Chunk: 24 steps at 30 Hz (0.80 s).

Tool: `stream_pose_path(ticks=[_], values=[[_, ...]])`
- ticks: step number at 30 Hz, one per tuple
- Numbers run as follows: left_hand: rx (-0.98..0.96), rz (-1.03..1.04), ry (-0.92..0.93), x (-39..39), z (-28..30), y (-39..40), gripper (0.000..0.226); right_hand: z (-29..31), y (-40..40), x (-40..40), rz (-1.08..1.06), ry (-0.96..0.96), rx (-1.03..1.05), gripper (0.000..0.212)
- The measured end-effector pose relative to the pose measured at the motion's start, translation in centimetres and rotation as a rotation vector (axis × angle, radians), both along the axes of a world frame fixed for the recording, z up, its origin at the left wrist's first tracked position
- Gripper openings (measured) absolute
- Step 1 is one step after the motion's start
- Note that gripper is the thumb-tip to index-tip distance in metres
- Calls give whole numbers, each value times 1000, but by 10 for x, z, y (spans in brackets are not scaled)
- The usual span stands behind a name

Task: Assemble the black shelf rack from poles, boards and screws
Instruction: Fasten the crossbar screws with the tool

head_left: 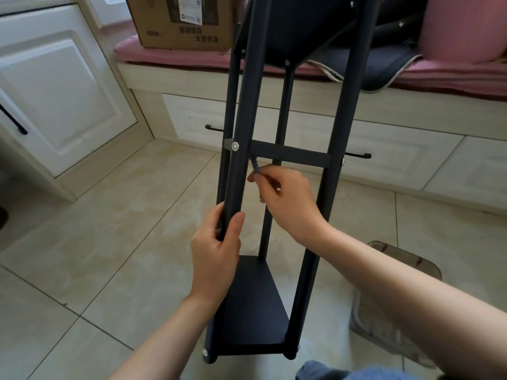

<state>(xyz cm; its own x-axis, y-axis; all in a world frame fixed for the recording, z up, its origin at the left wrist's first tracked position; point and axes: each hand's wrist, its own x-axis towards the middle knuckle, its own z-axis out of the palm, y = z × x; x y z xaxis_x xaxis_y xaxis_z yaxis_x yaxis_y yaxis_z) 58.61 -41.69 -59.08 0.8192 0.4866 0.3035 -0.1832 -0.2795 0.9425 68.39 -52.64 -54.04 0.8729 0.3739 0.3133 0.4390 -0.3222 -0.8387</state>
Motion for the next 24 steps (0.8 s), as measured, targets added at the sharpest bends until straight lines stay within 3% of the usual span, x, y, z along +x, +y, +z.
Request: stream_pose_path(ticks=[14, 24], values=[[-58, 5, 11, 0, 2, 0, 28, -21, 46, 9, -22, -122, 179, 14], [-40, -2, -1, 1, 2, 4, 20, -25, 63, 20, -18, -66, 273, 7]])
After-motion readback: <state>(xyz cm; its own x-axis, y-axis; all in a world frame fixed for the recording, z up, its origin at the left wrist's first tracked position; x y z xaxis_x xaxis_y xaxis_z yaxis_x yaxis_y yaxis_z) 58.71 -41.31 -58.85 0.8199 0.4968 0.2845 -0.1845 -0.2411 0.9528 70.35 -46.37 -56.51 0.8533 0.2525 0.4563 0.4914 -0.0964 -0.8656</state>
